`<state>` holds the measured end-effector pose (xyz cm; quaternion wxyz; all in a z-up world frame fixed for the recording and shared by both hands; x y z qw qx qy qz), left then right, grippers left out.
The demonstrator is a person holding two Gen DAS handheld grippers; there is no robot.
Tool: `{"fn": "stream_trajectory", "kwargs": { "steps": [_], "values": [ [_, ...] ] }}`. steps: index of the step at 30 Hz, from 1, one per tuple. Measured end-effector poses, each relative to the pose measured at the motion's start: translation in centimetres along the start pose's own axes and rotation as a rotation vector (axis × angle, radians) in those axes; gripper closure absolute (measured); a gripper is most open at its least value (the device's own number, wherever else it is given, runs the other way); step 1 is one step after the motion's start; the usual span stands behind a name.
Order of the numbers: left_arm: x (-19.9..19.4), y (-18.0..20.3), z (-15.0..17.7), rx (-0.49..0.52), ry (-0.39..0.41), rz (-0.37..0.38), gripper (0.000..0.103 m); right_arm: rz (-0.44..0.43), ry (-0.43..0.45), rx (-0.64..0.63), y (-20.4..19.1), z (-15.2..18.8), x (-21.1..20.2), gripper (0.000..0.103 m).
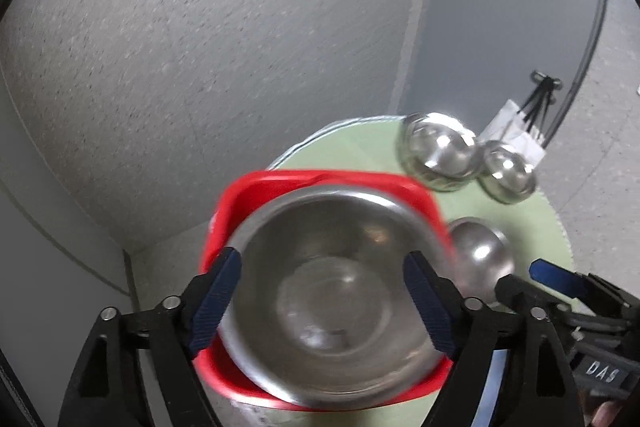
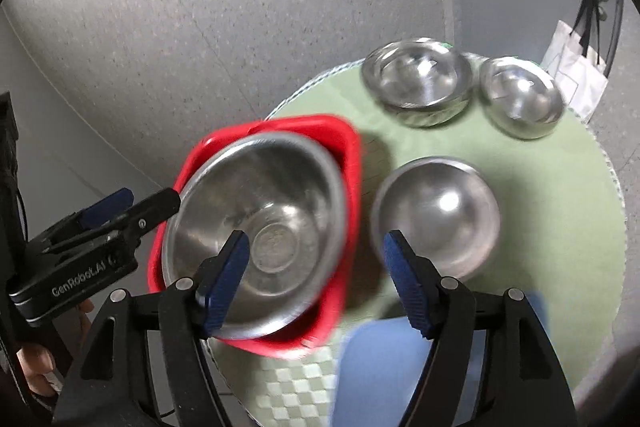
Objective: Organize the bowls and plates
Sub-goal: 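Open the right tool and move it to the blue plate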
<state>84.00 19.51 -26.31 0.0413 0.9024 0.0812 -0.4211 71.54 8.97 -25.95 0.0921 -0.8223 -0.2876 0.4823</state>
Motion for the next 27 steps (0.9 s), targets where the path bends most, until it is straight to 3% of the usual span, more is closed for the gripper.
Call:
{"fn": "stream_trajectory", "kwargs": {
  "steps": [7, 16, 23, 27],
  "values": [
    [-2.5, 6.9, 2.2, 0.019, -0.005, -0.002, 0.019, 0.012, 0.04, -0.045, 6.1, 0.2, -5.7, 0.029],
    [-4.6, 13.1, 8.5, -0.087, -0.085, -0.105, 0.019, -0.053, -0.159, -0.145, 13.4, 3.9, -4.9, 0.028],
    [-6.4, 14.3, 13.3, -0.174, -0.148, -0.2, 0.019, -0.139, -0.285, -0.176, 15.2, 7.0, -2.4, 0.029],
    [-5.4, 14.5, 15.1, -0.208, -0.207, -0.239, 0.022, -0.171, -0.324, -0.189, 15.5, 8.0, -1.7, 0.029]
  ]
}}
Point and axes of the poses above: each gripper's, at about its wrist camera, not at the fingertips, and x roughly the way its jaws point, y to its right, z to its underside, the point moved 3 cm from there along x, roughly the way its jaws point, and after that the axes turned 5 degrees about -z, right-handed, at the moved point
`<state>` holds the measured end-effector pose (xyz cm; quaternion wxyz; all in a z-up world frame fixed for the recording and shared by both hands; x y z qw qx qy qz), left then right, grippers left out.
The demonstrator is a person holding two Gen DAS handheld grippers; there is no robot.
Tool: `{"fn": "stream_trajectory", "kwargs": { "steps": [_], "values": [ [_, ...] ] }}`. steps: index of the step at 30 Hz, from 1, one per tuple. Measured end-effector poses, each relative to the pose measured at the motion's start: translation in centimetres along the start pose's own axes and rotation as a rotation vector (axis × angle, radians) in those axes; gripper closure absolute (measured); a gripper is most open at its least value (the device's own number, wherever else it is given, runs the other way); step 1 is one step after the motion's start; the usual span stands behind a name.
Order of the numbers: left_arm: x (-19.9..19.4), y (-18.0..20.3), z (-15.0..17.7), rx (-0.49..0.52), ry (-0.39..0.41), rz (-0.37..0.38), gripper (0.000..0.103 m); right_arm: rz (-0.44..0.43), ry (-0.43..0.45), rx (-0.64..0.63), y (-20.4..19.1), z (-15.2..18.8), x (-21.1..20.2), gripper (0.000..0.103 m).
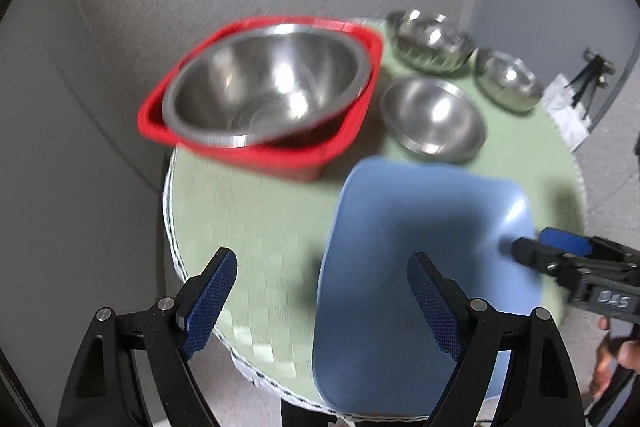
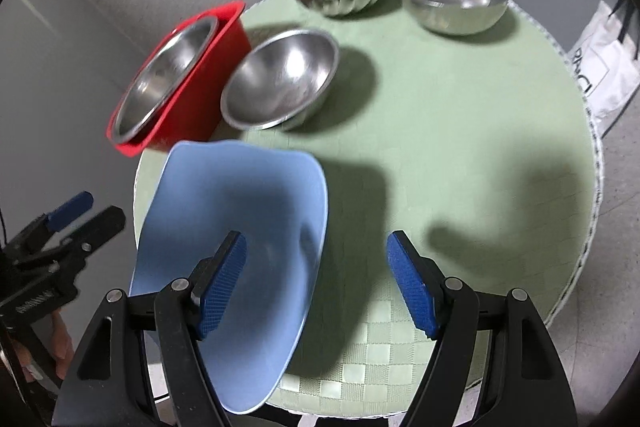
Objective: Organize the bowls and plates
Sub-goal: 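Grasp the edge of the light-blue plate with the right tool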
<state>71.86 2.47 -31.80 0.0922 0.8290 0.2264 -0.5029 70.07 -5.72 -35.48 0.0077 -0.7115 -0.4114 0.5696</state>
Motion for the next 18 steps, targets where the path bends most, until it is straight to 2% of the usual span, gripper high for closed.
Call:
{"fn": "stream_trajectory", "kwargs": {
  "steps": [2, 4, 5, 7, 10, 11, 13, 15, 18],
  "values": [
    [1.1, 0.3, 0.6, -0.015, -0.041, -0.004, 0.03, -0.015, -0.013, -0.007, 0.0, 0.2, 0.5, 0.029],
    [2.1, 0.7, 1.1, -0.018, -0.079, 0.005, 0.047, -0.038, -0.03, -0.011, 0.0, 0.6, 0.8, 0.031],
    [2.4, 0.8, 1.2, -0.02, -0.097, 0.014, 0.052, -0.047, -0.037, -0.011, 0.0, 0.7, 1.0, 0.033],
    [3.3, 1.2, 1.5, -0.026, -0.133, 0.048, 0.074, -0.067, -0.051, -0.01, -0.1, 0.8, 1.5, 0.045],
    [3.7, 1.6, 1.3, -0.02, -0.136, 0.045, 0.08, -0.093, -0.069, -0.022, -0.2, 1.1, 1.6, 0.069],
    [3.6, 1.8, 1.1, -0.013, -0.131, 0.046, 0.08, -0.097, -0.066, -0.026, -0.2, 1.1, 1.5, 0.083],
    [3.5, 2.1, 0.9, -0.006, -0.124, 0.054, 0.081, -0.082, -0.06, -0.034, -0.1, 1.1, 1.4, 0.084],
    [3.5, 2.5, 0.7, 0.007, -0.114, 0.058, 0.082, -0.078, -0.043, -0.028, 0.3, 1.0, 1.0, 0.089],
    [3.0, 3.5, 0.1, 0.036, -0.091, 0.081, 0.084, -0.072, -0.024, -0.017, 1.0, 0.8, 0.1, 0.089]
  ]
}}
Point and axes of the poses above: each gripper's, at about its wrist camera, not at the fingertips, and x roughly the way its jaws point, y to its right, z to its underside, the point moved 3 cm from there along x, roughly the way its jaws point, and after that the axes turned 5 degrees about -z, right-handed, at the moved point
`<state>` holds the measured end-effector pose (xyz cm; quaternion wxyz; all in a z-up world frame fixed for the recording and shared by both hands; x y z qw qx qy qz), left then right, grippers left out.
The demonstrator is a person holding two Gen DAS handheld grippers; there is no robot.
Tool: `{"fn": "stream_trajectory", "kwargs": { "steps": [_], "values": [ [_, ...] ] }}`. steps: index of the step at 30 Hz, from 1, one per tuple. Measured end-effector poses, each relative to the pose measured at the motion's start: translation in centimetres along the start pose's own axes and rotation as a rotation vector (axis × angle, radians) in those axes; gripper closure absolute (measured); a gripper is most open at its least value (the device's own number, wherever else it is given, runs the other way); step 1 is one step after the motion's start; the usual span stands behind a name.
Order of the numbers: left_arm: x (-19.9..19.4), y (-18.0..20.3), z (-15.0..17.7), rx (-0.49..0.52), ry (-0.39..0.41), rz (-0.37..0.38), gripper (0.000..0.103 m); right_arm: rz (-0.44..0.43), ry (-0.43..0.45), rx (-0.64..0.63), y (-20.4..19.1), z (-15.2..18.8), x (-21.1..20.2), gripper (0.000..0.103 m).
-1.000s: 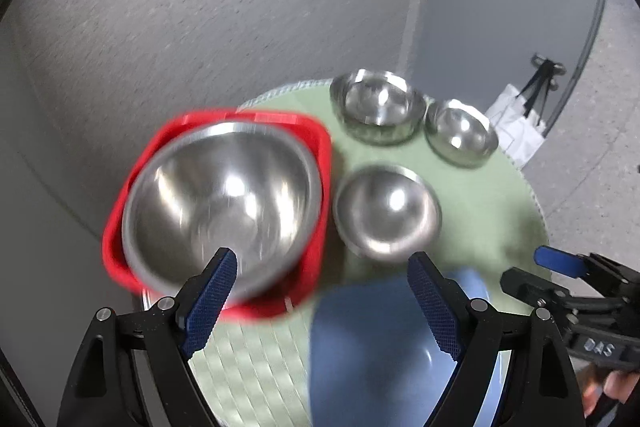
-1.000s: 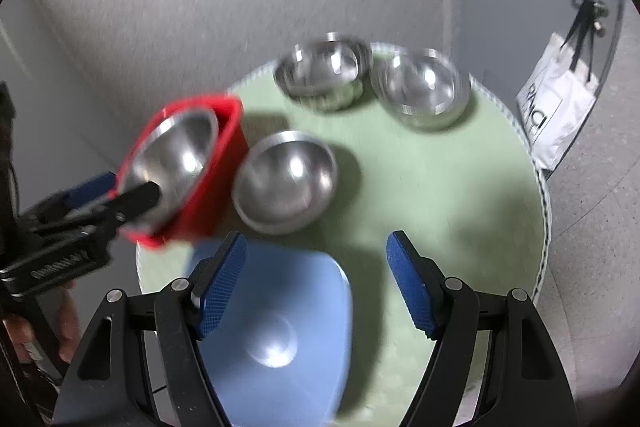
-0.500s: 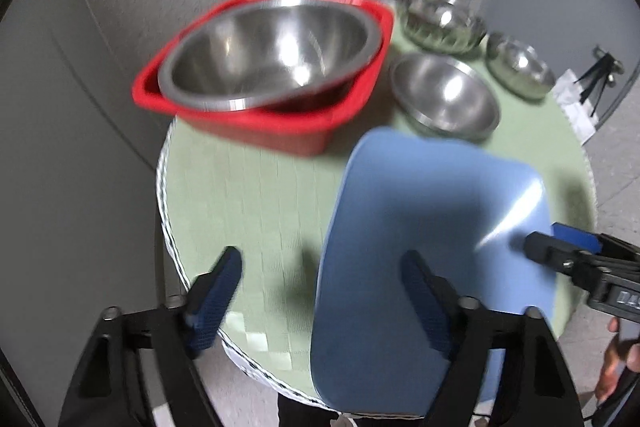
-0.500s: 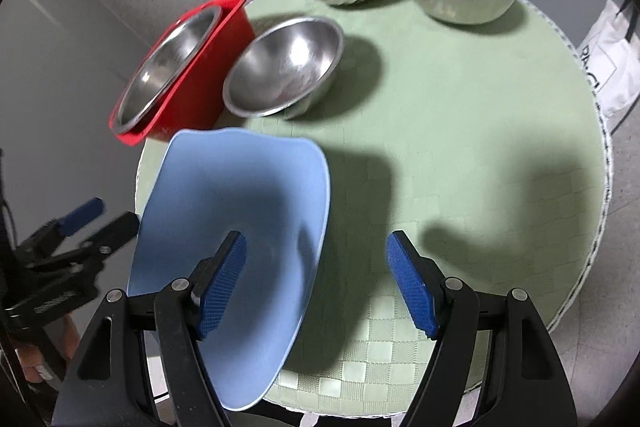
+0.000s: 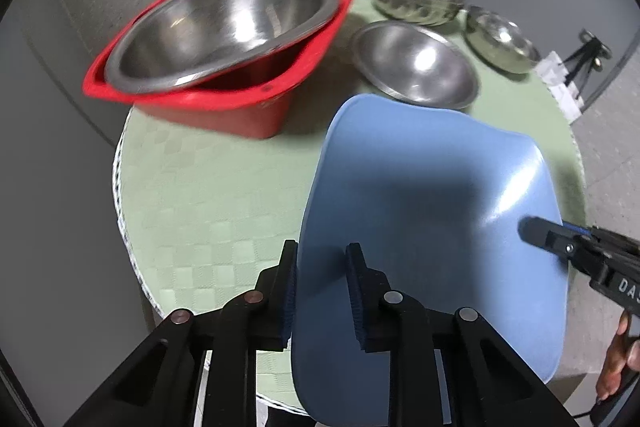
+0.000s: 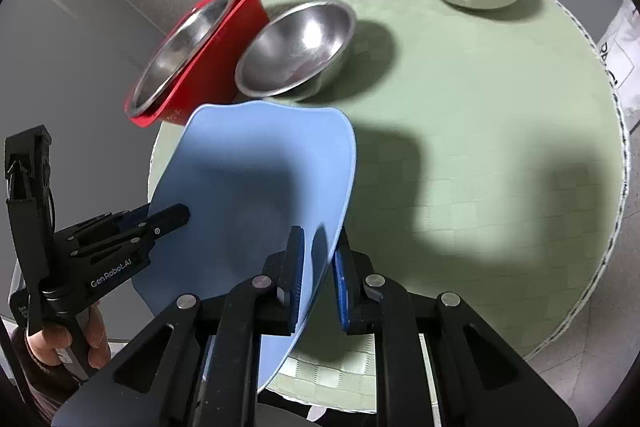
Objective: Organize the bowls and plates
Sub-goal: 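Grasp the edge of the light-blue plate with the right tool, then lift the blue plate and stand it inside the red basin, release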
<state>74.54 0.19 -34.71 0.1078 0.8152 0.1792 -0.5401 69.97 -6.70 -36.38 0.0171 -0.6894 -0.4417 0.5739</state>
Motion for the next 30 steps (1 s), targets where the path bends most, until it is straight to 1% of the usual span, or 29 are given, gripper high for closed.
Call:
{"fn": "stream_trajectory", "kwargs": {
  "steps": [3, 7, 9, 12, 15, 18, 21, 22, 26, 30],
  "values": [
    [-1.3, 0.5, -0.4, 0.03, 0.032, 0.017, 0.084, 0.011, 0.031, 0.0, 0.3, -0.3, -1.5, 0.089],
    [-4.1, 0.8, -2.4, 0.053, 0.105, 0.054, 0.084, 0.028, 0.092, -0.01, -0.1, -1.1, -4.4, 0.089],
    [-5.3, 0.4, -3.2, 0.058, 0.136, 0.063, 0.084, 0.035, 0.131, -0.022, -0.9, -2.1, -6.0, 0.089],
    [-7.0, -1.0, -4.9, 0.052, 0.186, 0.075, 0.084, 0.043, 0.18, -0.052, -2.7, -4.0, -7.5, 0.089],
    [-8.4, -3.6, -7.0, 0.037, 0.238, 0.068, 0.084, 0.048, 0.218, -0.08, -5.0, -6.1, -8.0, 0.089],
    [-8.9, -6.6, -8.3, 0.015, 0.261, 0.054, 0.084, 0.048, 0.233, -0.104, -7.5, -8.1, -7.2, 0.089],
    [-8.6, -9.6, -9.2, -0.005, 0.264, 0.036, 0.084, 0.036, 0.229, -0.121, -10.3, -10.3, -5.2, 0.089],
    [-8.2, -11.2, -9.8, -0.019, 0.259, 0.032, 0.084, 0.031, 0.226, -0.121, -11.1, -11.0, -4.1, 0.089],
    [-6.3, -15.0, -11.3, -0.037, 0.237, 0.005, 0.084, 0.033, 0.2, -0.126, -13.6, -12.9, -0.3, 0.089],
    [-3.5, -17.2, -12.9, -0.039, 0.199, -0.01, 0.084, 0.055, 0.159, -0.115, -15.2, -14.8, 4.0, 0.089]
  ]
}}
Point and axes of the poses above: each gripper's, at about its wrist camera, not at the fingertips, and x roughly the way its jaws point, y to its right, z to its underside, the point moved 3 cm from there along x, roughly the way its jaws point, and after that the axes turned 5 degrees about -z, right-handed, at the moved point
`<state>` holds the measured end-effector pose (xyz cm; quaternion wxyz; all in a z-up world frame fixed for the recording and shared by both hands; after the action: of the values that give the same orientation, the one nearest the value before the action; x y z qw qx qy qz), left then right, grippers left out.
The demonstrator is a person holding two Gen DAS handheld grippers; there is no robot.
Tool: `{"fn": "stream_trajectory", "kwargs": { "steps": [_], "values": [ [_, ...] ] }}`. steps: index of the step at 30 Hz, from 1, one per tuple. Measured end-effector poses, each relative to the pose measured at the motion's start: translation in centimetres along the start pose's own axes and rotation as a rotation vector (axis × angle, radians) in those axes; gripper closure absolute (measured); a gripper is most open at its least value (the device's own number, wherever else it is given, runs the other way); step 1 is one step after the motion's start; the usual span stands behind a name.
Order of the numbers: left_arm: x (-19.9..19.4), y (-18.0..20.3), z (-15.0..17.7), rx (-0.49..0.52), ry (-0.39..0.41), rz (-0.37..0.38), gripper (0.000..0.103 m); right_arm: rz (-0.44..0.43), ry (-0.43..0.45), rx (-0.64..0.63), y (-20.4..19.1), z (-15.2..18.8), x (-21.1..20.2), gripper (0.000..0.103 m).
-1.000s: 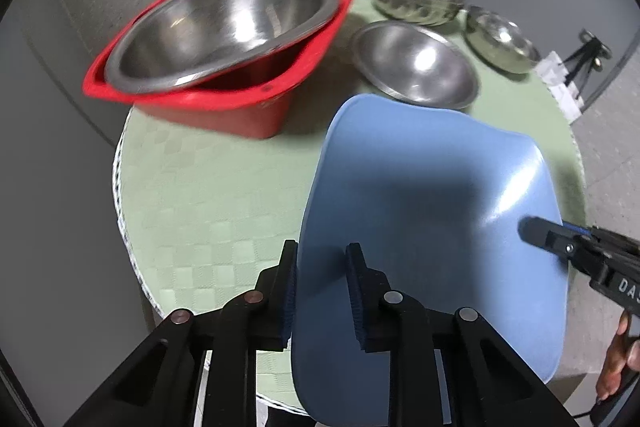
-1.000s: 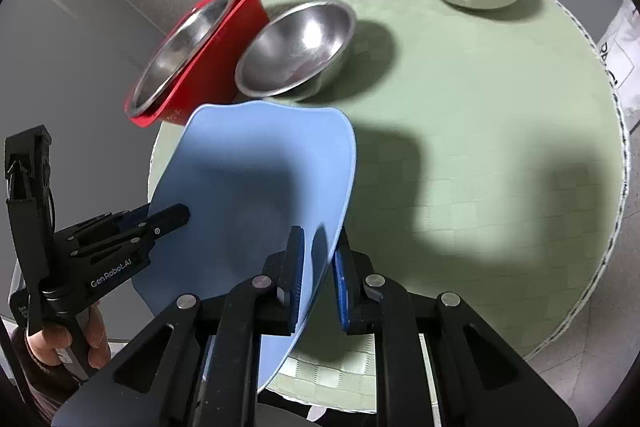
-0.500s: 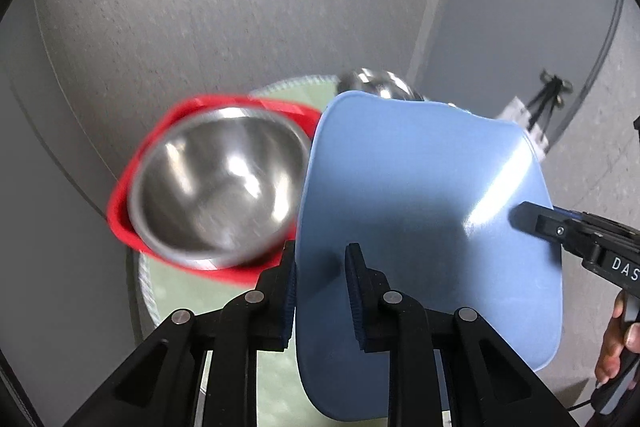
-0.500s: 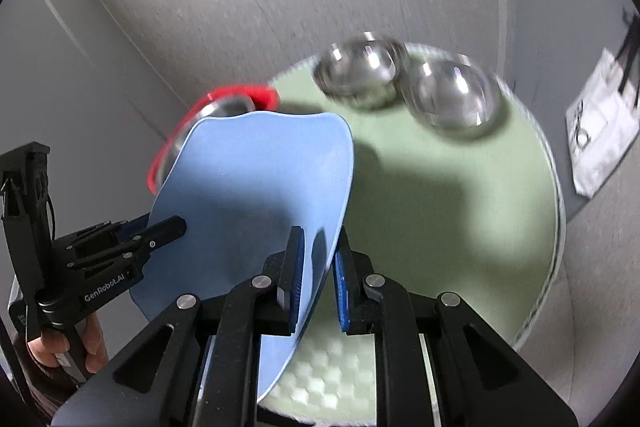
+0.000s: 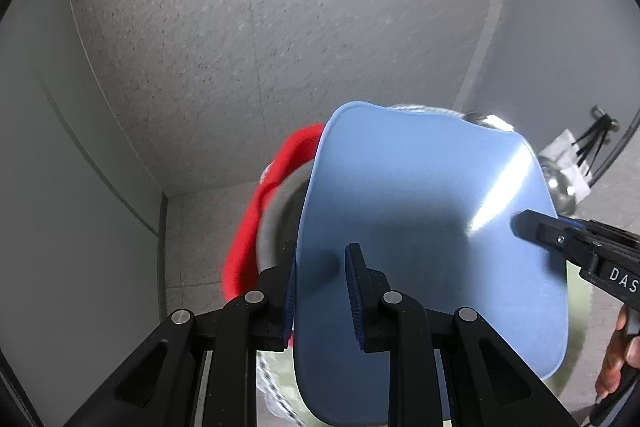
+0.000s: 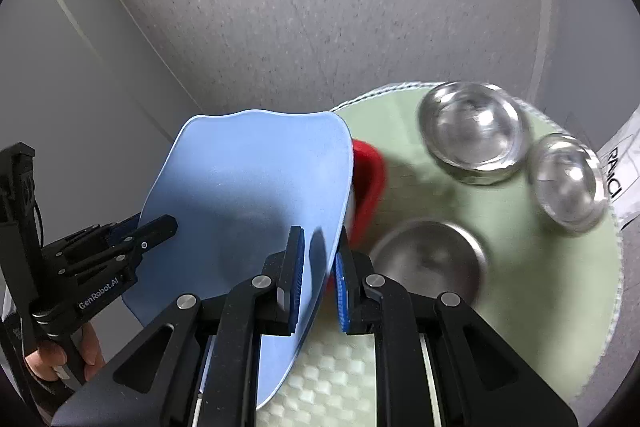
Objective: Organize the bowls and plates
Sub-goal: 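Lift the blue plate and stand it inside the red basin, release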
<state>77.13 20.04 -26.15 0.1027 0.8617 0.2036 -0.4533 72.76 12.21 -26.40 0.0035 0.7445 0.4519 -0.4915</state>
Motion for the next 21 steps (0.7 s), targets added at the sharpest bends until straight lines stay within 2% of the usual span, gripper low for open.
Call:
{"fn": "stream_trajectory", "kwargs": {
  "steps": [7, 13, 17, 19, 21],
  "values": [
    [5.7, -1.4, -0.6, 0.025, -0.089, 0.006, 0.084, 0.061, -0.07, 0.036, -0.6, -0.1, 5.6, 0.089],
    [7.1, -1.9, -2.4, 0.039, -0.084, 0.039, 0.084, 0.124, -0.085, 0.046, -0.4, 0.4, 7.5, 0.086],
    [7.2, -2.8, -2.2, 0.047, -0.074, 0.046, 0.078, 0.133, -0.1, 0.061, -0.1, 0.7, 8.6, 0.077],
    [7.2, -2.7, -2.2, 0.056, -0.073, 0.048, 0.075, 0.123, -0.092, 0.058, -0.6, 0.8, 8.5, 0.069],
    [7.3, -2.1, -2.0, 0.057, -0.073, 0.047, 0.073, 0.107, -0.086, 0.063, -0.9, 0.8, 8.4, 0.056]
  ]
}}
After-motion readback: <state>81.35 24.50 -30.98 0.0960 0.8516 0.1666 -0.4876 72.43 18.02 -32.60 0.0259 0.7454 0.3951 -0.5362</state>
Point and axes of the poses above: each gripper's, at about its wrist camera, not at the fingertips, and x roughly the way its jaws point, y to its right, z to its underside, the point moved 3 cm from there along x, roughly the way its jaws point, and after that the axes turned 5 degrees about -z, right-handed, at the moved point
